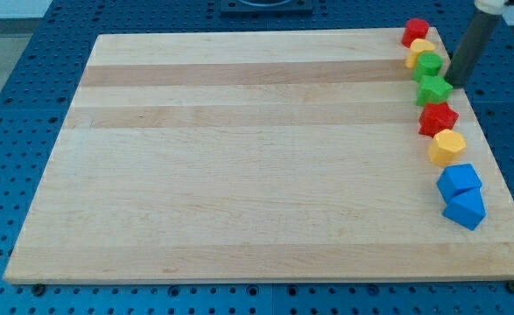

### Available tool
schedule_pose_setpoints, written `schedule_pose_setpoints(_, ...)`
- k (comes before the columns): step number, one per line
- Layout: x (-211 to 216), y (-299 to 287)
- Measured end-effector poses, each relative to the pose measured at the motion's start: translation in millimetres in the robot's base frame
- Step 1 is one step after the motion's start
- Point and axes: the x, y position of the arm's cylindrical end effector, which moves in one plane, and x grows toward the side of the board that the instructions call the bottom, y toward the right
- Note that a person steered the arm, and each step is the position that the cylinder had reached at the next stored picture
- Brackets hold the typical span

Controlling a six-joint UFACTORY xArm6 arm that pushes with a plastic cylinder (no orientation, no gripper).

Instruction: Push yellow heart closer to top center

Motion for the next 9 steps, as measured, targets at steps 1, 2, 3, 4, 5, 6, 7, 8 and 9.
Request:
schedule_pose_setpoints(1, -39.5, 0.4)
schedule_pose_setpoints(2, -64.2, 0.4)
schedule_pose_setpoints(3, -65.5, -9.6)
schedule_pose_setpoints(4, -51.7, -19.7)
schedule_pose_setpoints(5, -37.1, -29.9)
schedule_pose_setpoints(6, -35.1, -42.3)
schedule_pose_setpoints(7, -35.7, -65.2)
schedule_pose_setpoints(8, -35.9, -91.9)
schedule_pose_setpoints(9, -45.9, -118.8)
